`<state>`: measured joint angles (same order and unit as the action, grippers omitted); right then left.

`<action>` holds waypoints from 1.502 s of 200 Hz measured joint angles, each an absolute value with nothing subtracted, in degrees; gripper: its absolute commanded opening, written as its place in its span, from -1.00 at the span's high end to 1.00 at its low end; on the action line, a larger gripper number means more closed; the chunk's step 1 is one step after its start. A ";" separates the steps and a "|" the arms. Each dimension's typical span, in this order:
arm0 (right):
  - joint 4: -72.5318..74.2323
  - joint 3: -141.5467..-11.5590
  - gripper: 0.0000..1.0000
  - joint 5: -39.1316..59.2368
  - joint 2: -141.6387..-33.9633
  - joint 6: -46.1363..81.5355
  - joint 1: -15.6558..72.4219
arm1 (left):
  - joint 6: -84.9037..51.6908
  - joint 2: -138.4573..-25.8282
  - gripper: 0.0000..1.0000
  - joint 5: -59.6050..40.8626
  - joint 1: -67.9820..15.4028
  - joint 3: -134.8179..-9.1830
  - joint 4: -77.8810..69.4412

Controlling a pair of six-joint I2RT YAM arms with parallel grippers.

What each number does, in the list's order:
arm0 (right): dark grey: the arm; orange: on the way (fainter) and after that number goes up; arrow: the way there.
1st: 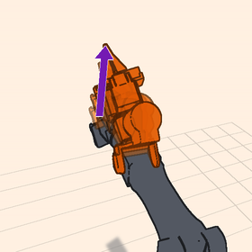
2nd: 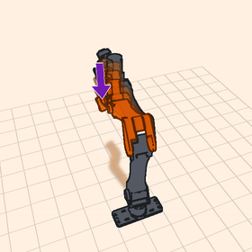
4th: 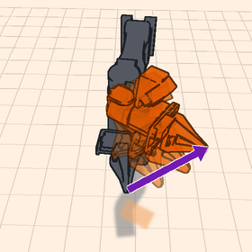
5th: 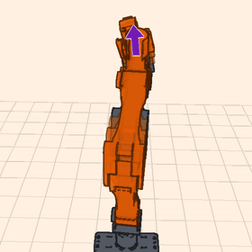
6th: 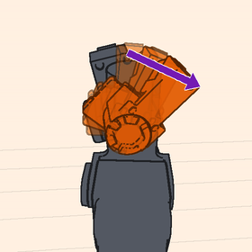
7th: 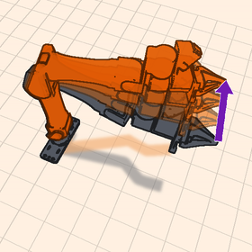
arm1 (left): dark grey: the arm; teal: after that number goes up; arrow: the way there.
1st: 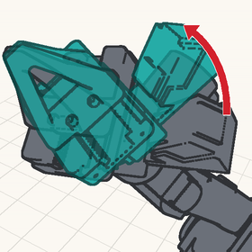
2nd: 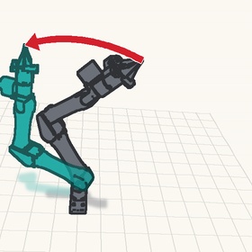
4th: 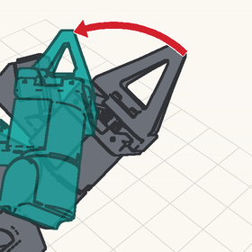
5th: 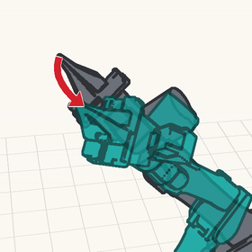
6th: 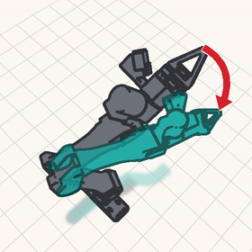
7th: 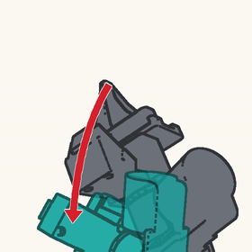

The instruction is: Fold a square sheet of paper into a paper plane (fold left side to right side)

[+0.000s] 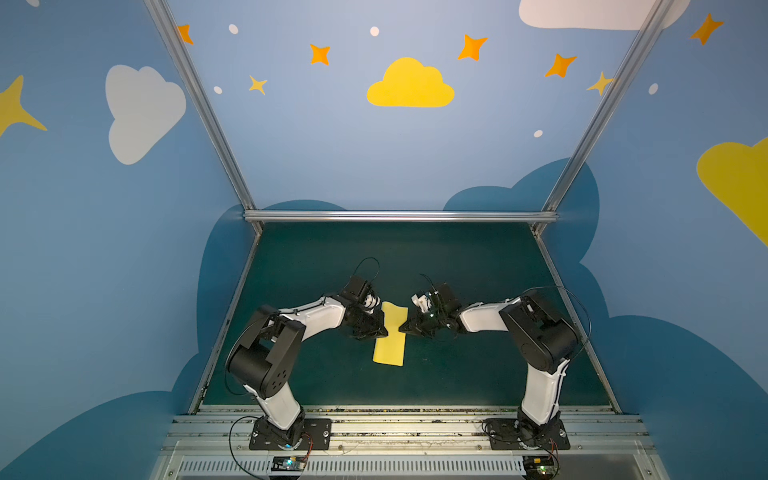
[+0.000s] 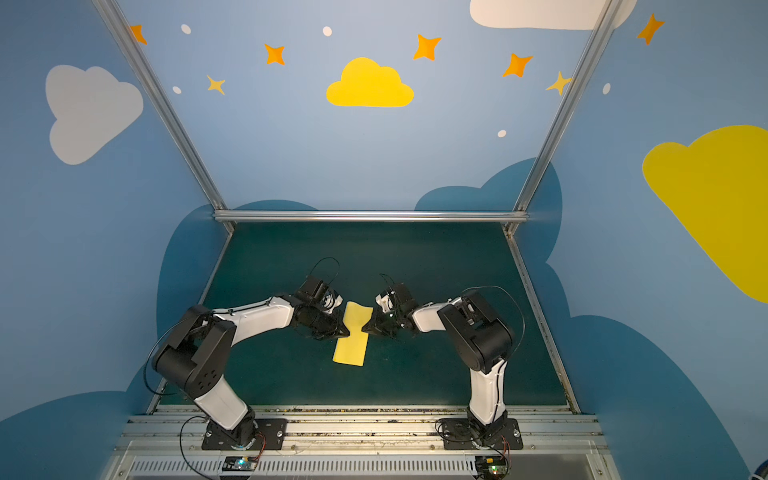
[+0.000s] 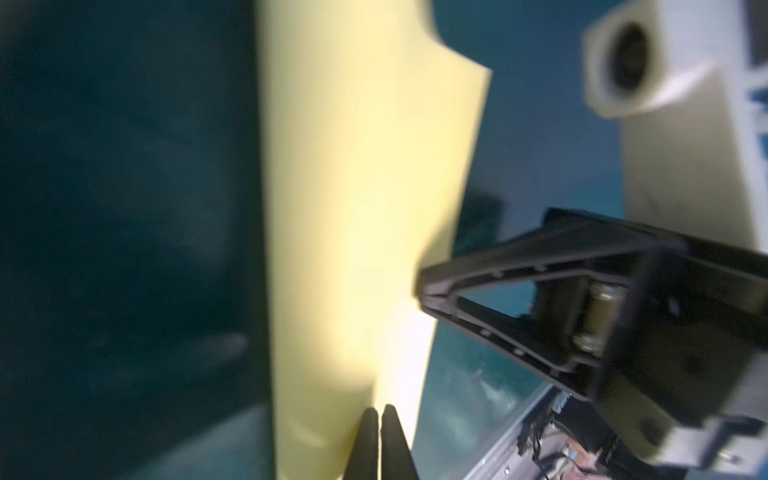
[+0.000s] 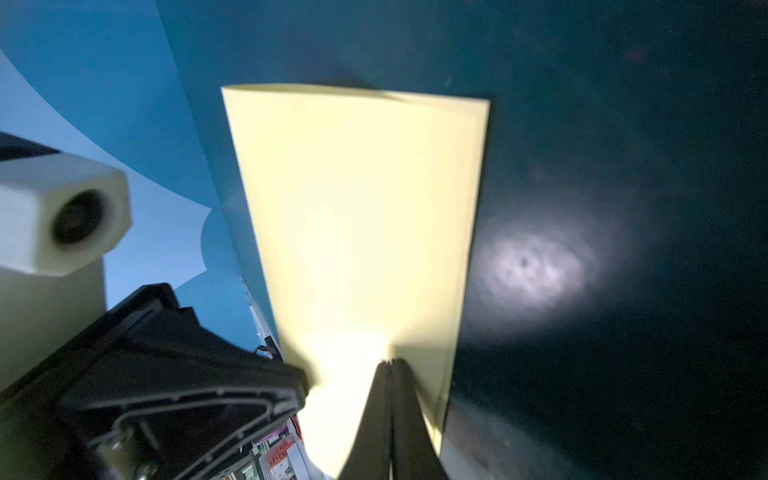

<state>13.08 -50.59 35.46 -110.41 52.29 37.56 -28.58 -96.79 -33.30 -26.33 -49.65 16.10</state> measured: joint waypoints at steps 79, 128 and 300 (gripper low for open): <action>15.68 -49.80 1.00 36.27 -111.09 52.51 37.56 | -30.92 -95.85 0.77 -32.38 -23.44 -45.12 11.07; 16.21 -49.76 1.00 36.53 -111.42 52.49 37.56 | -30.35 -93.89 0.72 -32.99 -23.16 -51.92 13.41; 16.80 -49.82 1.00 37.08 -111.90 52.01 37.50 | -32.14 -97.10 0.75 -29.61 -16.80 -48.27 6.79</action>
